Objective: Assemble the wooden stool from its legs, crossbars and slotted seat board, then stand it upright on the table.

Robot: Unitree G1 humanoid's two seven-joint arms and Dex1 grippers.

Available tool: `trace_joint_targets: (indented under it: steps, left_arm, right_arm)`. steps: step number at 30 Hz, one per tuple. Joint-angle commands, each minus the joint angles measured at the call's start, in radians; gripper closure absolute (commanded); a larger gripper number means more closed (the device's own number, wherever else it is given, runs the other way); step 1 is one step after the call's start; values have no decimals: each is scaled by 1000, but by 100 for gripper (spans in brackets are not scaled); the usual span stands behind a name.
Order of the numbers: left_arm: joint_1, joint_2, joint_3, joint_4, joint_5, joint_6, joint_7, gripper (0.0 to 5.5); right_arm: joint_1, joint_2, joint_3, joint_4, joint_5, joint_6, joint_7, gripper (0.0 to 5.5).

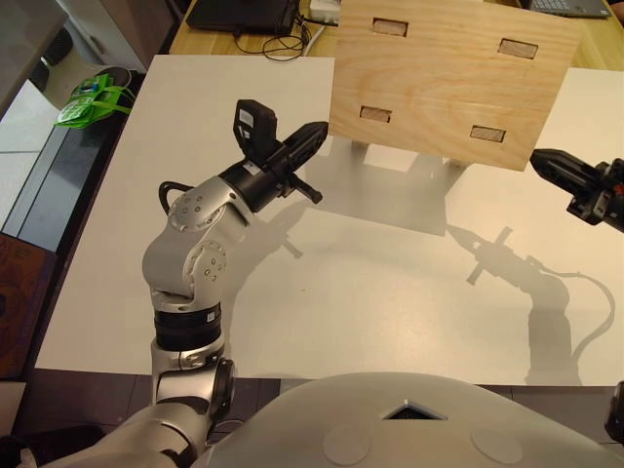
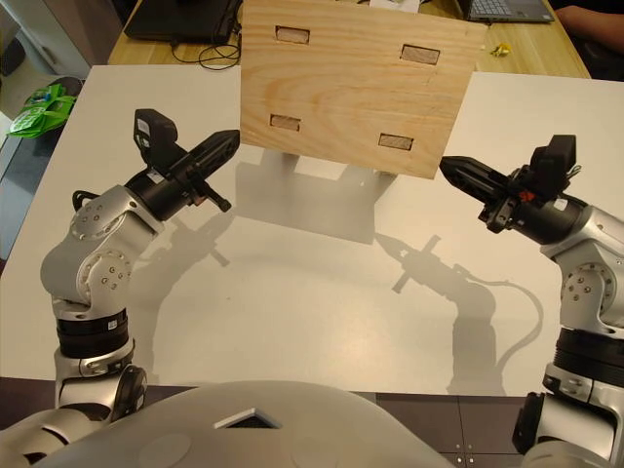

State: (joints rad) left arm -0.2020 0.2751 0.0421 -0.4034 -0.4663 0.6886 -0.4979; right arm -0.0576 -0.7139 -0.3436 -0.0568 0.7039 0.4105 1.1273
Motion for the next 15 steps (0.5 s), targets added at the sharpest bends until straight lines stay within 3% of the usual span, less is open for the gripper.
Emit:
trace_joint_targets:
  steps: [1, 15]
  left_arm:
    - [-64, -27, -27, -52, -83, 19, -25, 546]
    - [-95, -41, 4, -59, -150, 35, 16, 546]
  right_arm:
    - [-44, 23, 17, -50, 50, 21, 6, 550]
    - [-70, 34, -17, -45, 106, 56, -25, 550]
